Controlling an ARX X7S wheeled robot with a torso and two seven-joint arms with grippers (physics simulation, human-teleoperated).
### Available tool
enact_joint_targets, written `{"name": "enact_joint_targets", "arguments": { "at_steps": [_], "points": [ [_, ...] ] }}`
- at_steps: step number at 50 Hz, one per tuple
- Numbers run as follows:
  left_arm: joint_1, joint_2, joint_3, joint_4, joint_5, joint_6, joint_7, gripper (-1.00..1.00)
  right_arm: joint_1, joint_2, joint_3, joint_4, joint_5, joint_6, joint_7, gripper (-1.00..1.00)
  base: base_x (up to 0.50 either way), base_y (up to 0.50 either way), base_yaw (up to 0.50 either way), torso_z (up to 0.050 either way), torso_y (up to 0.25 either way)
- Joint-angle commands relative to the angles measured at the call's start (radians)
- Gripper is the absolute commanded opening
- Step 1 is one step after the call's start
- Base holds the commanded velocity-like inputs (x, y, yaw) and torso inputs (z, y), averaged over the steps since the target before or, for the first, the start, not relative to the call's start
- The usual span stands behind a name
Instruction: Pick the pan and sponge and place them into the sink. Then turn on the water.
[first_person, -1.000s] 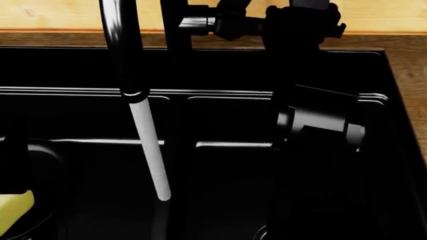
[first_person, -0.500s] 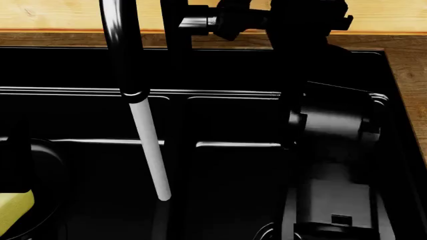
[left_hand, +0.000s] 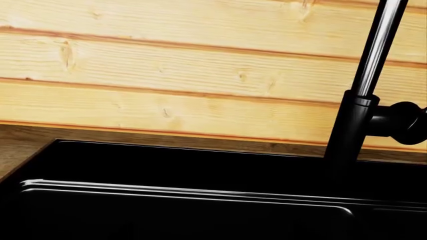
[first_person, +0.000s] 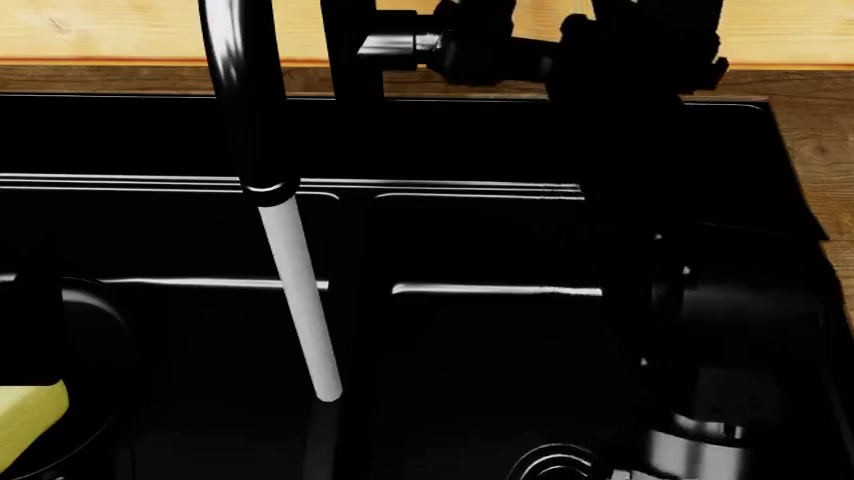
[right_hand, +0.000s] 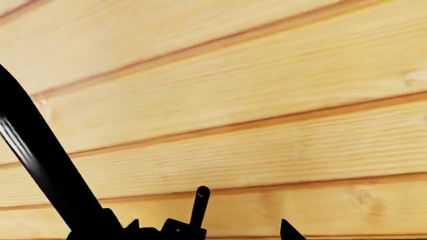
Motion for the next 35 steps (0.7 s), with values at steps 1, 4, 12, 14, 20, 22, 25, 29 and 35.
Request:
{"name": "enact_joint_targets", "arguments": {
  "at_steps": [1, 4, 12, 14, 20, 22, 25, 29, 35],
  "points": [
    [-0.003, 0.001, -0.004, 0.004, -0.001, -0.007, -0.004, 1.0, -0.124, 0.056, -0.001, -0.33, 0.085, 0.219, 0.023, 1.0, 0.0, 0.0, 0.0, 0.0, 0.0],
    [-0.01, 0.008, -0.004, 0.007, 0.0, -0.016, -0.007, 1.0, -0.172, 0.085, 0.0, -0.447, 0.102, 0.294, 0.04, 1.0, 0.0, 0.0, 0.0, 0.0, 0.0],
    [-0.036, 0.011, -0.011, 0.016, -0.012, -0.046, -0.009, 1.0, -0.228, 0.142, 0.033, -0.634, 0.146, 0.415, 0.057, 1.0, 0.0, 0.0, 0.0, 0.0, 0.0],
    [-0.045, 0.001, -0.018, 0.021, -0.034, -0.051, -0.006, 1.0, -0.232, 0.154, 0.044, -0.678, 0.158, 0.444, 0.061, 1.0, 0.0, 0.0, 0.0, 0.0, 0.0],
    [-0.068, -0.012, -0.036, 0.022, -0.107, -0.062, 0.008, 1.0, -0.255, 0.194, 0.056, -0.775, 0.179, 0.51, 0.069, 1.0, 0.0, 0.0, 0.0, 0.0, 0.0],
    [-0.075, -0.016, -0.039, 0.024, -0.119, -0.069, 0.011, 1.0, -0.264, 0.212, 0.061, -0.806, 0.187, 0.534, 0.068, 1.0, 0.0, 0.0, 0.0, 0.0, 0.0],
    [-0.096, -0.028, -0.048, 0.036, -0.136, -0.087, 0.013, 1.0, -0.278, 0.241, 0.068, -0.859, 0.203, 0.589, 0.071, 1.0, 0.0, 0.0, 0.0, 0.0, 0.0],
    [-0.134, -0.038, -0.054, 0.045, -0.157, -0.134, 0.025, 1.0, -0.279, 0.255, 0.099, -0.915, 0.222, 0.651, 0.082, 1.0, 0.0, 0.0, 0.0, 0.0, 0.0],
    [-0.177, -0.069, -0.064, 0.05, -0.204, -0.191, 0.051, 1.0, -0.259, 0.286, 0.173, -0.987, 0.25, 0.735, 0.093, 1.0, 0.0, 0.0, 0.0, 0.0, 0.0]
  ]
}}
